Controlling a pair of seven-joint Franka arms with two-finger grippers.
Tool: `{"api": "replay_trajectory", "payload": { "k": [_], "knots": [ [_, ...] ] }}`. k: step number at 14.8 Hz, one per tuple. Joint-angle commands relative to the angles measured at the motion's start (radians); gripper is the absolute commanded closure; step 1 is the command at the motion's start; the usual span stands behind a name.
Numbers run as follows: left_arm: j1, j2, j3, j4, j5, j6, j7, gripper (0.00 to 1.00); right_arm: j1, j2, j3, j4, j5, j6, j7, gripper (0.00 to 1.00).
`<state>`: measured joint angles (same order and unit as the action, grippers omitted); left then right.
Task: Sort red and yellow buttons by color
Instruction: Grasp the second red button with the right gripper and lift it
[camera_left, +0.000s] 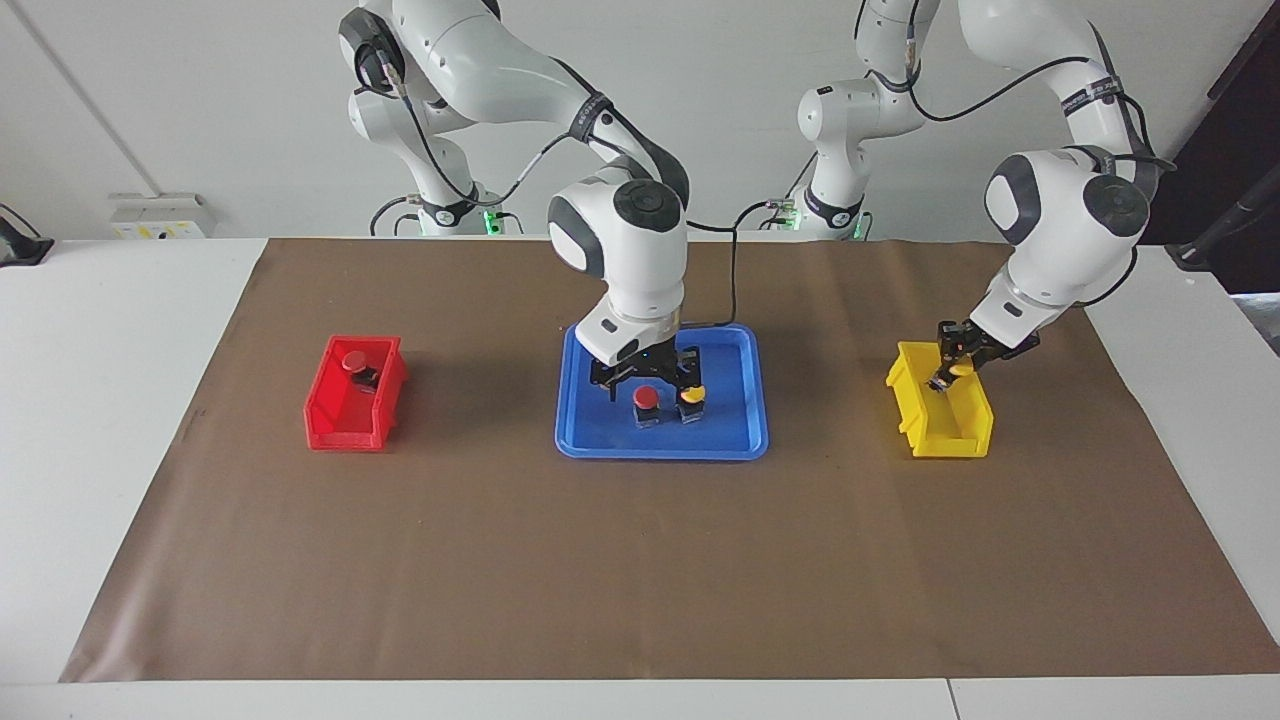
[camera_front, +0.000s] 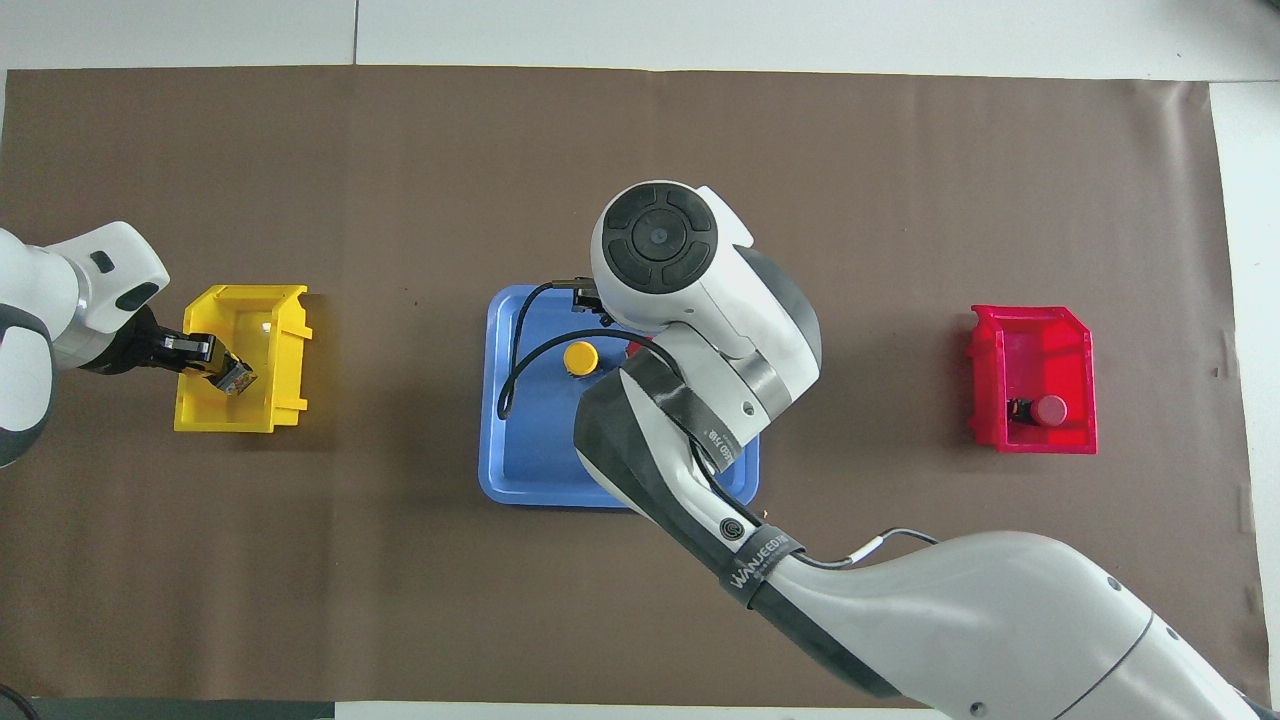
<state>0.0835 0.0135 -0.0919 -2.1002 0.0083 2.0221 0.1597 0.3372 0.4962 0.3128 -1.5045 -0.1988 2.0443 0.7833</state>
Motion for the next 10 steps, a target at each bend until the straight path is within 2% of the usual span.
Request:
{"api": "replay_trajectory", "payload": {
  "k": [1, 6, 7, 9, 10],
  "knots": [
    [0.015, -0.043, -0.011, -0.09, 0.001, 0.059, 0.018, 0.98, -0.001, -0.005, 0.002, -0.049, -0.019, 0.049, 0.017, 0.03],
    [0.016, -0.044, -0.011, -0.149, 0.001, 0.139, 0.02, 0.95, 0.0, -0.013, 0.003, -0.118, -0.019, 0.079, 0.021, 0.14],
    [0.018, -0.043, -0.011, -0.147, 0.001, 0.139, 0.02, 0.83, 0.002, -0.016, 0.003, -0.128, -0.019, 0.079, 0.022, 0.14],
    [0.019, -0.04, -0.011, -0.139, 0.001, 0.138, 0.018, 0.4, 0.002, -0.024, 0.003, -0.147, -0.019, 0.094, 0.027, 0.19],
    [0.019, -0.04, -0.011, -0.135, 0.001, 0.13, 0.017, 0.35, 0.002, -0.028, 0.003, -0.17, -0.018, 0.114, 0.028, 0.2]
  ]
}}
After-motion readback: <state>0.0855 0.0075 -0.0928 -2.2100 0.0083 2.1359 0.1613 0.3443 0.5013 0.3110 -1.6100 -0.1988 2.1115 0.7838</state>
